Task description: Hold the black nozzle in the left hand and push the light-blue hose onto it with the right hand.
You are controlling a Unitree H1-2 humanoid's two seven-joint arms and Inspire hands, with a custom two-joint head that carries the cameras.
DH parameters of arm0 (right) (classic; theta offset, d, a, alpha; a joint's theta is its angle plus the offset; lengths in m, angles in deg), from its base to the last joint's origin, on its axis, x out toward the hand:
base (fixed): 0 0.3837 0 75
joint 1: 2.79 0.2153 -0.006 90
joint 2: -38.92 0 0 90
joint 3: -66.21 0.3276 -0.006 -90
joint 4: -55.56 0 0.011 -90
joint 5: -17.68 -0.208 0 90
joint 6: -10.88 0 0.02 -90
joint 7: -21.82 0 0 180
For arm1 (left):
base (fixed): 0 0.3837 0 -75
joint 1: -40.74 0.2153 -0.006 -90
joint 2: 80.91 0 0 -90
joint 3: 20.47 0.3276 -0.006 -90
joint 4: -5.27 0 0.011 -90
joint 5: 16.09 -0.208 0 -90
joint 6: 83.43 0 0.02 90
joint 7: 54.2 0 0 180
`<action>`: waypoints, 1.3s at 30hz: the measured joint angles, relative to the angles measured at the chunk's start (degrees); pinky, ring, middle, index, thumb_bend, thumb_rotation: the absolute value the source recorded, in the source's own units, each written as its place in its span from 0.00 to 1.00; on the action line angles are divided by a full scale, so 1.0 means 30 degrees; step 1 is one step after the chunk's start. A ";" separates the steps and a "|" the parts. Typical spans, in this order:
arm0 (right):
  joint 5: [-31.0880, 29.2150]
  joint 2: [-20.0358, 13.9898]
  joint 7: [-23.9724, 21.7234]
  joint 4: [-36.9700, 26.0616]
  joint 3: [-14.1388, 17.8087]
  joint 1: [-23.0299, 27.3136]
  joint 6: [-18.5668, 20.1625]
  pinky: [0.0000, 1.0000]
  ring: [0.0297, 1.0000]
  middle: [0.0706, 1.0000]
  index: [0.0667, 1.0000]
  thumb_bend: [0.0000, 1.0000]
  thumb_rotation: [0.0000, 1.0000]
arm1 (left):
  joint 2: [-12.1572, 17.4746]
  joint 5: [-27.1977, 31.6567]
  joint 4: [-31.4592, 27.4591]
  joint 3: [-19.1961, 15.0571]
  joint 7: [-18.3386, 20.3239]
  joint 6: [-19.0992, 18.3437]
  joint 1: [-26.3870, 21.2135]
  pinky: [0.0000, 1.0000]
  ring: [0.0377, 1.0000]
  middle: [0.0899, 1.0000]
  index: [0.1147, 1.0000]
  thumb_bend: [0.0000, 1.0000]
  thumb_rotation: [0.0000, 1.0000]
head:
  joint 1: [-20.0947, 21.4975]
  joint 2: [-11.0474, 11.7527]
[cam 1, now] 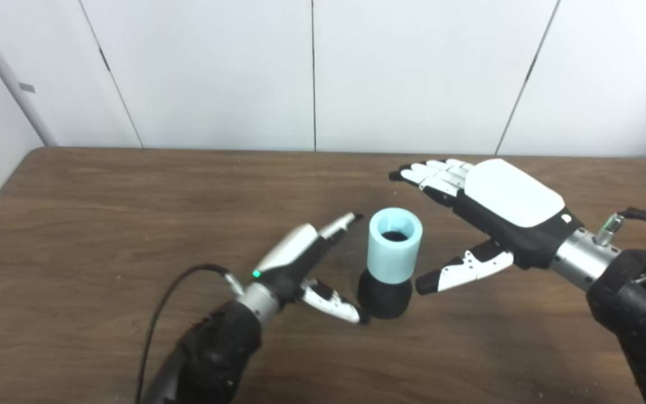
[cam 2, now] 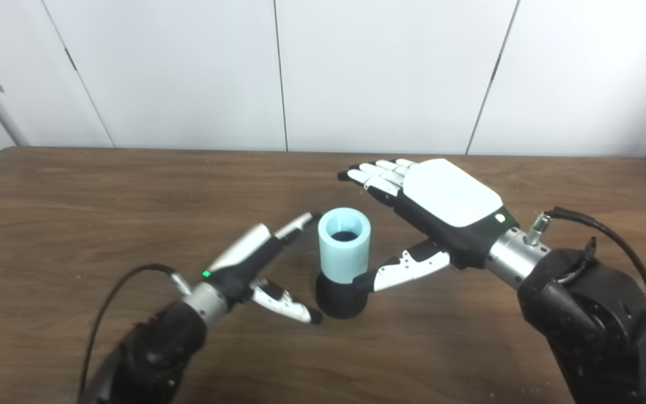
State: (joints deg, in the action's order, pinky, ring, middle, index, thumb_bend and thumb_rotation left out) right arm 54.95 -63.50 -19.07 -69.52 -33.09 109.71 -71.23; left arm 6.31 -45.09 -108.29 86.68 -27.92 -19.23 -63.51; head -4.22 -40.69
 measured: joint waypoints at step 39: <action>-0.8697 0.8761 1.1037 0.5752 0.4968 -0.5869 0.1930 0.88 0.92 0.91 0.91 0.48 0.91 | -0.3497 0.5314 -0.0070 -0.7716 -0.6147 0.1215 0.4117 0.85 0.92 0.95 0.97 0.40 0.79 | 0.0235 -0.0029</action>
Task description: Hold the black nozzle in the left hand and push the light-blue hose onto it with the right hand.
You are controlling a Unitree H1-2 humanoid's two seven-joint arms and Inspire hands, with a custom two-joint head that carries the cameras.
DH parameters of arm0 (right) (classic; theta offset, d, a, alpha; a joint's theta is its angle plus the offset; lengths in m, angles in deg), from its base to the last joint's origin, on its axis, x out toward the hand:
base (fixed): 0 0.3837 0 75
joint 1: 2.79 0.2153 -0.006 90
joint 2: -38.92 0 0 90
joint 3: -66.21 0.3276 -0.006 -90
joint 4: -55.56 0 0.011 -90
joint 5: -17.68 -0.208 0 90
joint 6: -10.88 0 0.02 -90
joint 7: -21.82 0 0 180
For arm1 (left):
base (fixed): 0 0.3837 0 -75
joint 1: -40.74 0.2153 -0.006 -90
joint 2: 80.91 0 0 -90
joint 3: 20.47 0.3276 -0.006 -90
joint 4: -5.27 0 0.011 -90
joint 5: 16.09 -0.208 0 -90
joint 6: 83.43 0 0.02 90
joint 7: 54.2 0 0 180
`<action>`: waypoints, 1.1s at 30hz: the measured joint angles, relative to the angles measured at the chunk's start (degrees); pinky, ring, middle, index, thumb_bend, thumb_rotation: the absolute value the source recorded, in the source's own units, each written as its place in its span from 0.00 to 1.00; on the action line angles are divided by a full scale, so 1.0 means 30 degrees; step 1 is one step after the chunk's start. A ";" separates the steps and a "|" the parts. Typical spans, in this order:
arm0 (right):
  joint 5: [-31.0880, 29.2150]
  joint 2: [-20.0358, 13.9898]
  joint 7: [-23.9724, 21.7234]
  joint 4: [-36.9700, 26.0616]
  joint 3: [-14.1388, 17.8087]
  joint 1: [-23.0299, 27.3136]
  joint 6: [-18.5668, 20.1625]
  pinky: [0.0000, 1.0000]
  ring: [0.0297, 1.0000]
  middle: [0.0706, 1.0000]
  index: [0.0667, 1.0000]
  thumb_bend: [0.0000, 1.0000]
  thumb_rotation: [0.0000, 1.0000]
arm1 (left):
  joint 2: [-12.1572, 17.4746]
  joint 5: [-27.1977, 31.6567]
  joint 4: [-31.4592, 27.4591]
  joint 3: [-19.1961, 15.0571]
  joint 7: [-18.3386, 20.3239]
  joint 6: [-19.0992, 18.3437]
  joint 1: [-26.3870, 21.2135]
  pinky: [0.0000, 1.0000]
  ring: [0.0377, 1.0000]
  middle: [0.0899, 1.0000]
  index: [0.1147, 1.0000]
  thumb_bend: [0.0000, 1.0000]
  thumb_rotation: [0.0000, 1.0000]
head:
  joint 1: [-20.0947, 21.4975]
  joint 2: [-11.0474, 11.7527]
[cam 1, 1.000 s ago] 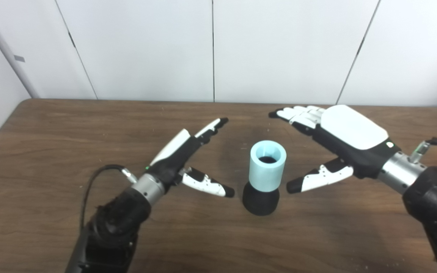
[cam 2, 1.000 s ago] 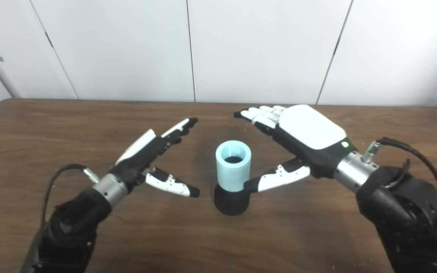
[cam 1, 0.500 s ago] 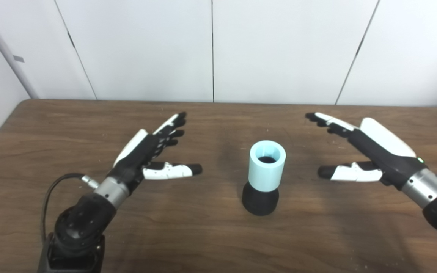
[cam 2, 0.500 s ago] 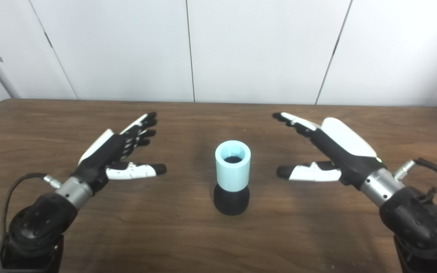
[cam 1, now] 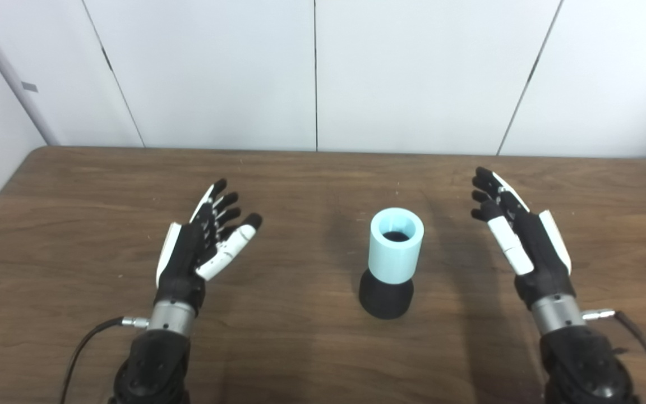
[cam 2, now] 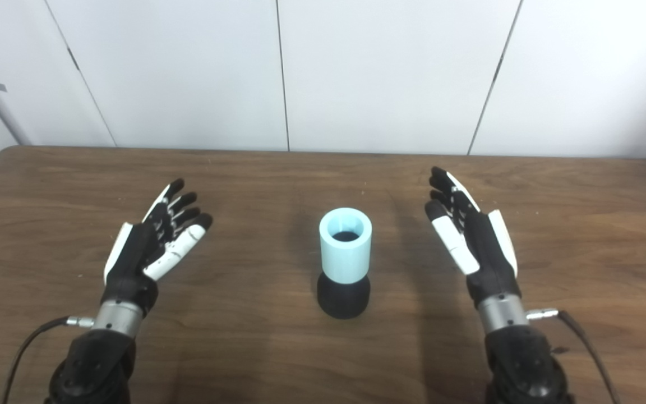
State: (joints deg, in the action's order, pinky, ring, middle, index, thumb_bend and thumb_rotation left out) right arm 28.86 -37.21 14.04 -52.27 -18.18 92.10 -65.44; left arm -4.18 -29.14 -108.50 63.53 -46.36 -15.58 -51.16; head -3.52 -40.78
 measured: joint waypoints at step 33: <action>-0.6160 -0.0859 0.1192 0.2271 0.0623 -0.0611 -0.1201 1.00 1.00 0.99 0.97 0.56 1.00 | 0.0525 0.4156 0.1934 0.0043 -0.0579 0.2427 0.0487 1.00 1.00 1.00 0.99 0.59 1.00 | 0.0029 -0.0176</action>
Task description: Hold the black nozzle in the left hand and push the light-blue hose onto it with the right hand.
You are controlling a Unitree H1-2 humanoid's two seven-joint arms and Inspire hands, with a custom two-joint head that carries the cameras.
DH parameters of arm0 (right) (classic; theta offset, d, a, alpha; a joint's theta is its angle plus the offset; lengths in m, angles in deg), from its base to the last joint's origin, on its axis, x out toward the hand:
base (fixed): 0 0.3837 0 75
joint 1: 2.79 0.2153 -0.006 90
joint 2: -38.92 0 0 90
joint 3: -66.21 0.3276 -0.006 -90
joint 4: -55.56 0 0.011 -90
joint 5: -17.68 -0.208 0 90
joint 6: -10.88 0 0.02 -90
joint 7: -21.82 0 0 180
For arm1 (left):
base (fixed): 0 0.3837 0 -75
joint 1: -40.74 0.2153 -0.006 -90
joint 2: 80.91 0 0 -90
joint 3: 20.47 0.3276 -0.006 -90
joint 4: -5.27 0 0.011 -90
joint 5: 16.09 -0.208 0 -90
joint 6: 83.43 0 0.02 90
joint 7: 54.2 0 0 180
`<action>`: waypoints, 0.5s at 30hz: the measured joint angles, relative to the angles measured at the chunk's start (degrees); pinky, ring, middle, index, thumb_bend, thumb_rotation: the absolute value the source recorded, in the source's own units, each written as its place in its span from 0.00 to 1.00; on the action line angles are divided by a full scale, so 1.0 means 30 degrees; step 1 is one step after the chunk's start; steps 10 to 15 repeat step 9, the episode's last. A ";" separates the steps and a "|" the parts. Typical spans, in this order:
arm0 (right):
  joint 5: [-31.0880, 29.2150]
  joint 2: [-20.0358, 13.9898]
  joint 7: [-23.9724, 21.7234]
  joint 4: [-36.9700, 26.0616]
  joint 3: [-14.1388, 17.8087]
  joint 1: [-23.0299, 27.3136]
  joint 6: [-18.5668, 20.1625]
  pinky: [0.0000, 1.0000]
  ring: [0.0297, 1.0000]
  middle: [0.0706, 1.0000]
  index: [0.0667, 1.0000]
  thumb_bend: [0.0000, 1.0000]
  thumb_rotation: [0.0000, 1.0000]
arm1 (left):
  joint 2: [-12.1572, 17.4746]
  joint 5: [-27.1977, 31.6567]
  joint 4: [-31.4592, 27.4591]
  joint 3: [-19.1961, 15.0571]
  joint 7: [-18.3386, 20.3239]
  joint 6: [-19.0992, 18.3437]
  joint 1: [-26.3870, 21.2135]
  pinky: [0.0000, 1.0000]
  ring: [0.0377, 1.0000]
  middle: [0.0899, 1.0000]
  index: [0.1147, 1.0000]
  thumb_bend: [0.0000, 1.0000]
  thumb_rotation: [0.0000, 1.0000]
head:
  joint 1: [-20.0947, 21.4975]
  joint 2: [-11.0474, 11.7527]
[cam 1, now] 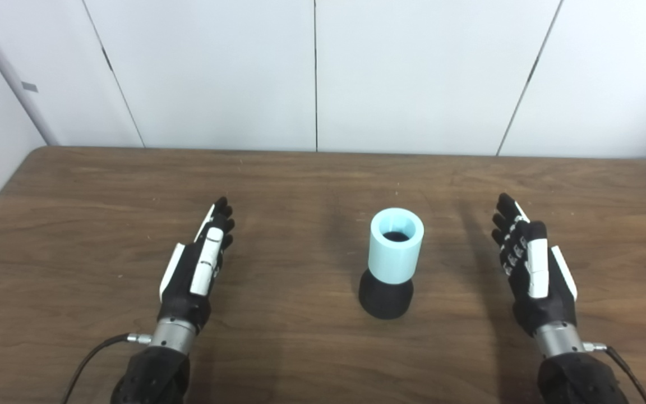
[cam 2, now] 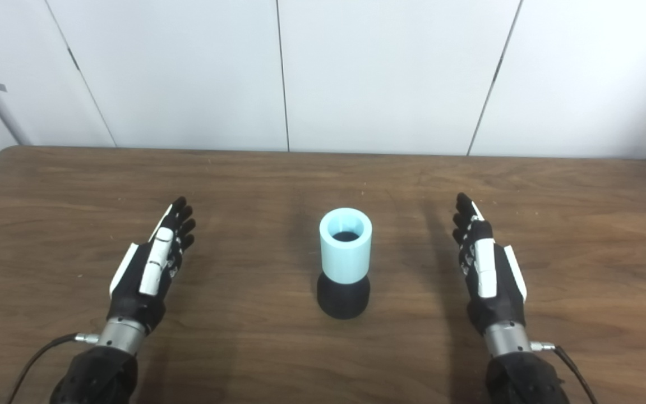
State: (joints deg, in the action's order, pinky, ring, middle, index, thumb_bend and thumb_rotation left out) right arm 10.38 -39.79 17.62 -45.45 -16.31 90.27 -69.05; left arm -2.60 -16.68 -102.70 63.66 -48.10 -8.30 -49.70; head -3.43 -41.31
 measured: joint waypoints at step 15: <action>-0.0809 0.0130 0.0050 0.0007 0.0000 0.0003 0.0267 1.00 1.00 0.99 0.97 0.56 1.00 | 0.0000 0.0262 0.0253 -0.0151 -0.0690 0.0675 -0.0110 1.00 1.00 0.99 0.99 0.57 1.00 | 0.0029 0.0029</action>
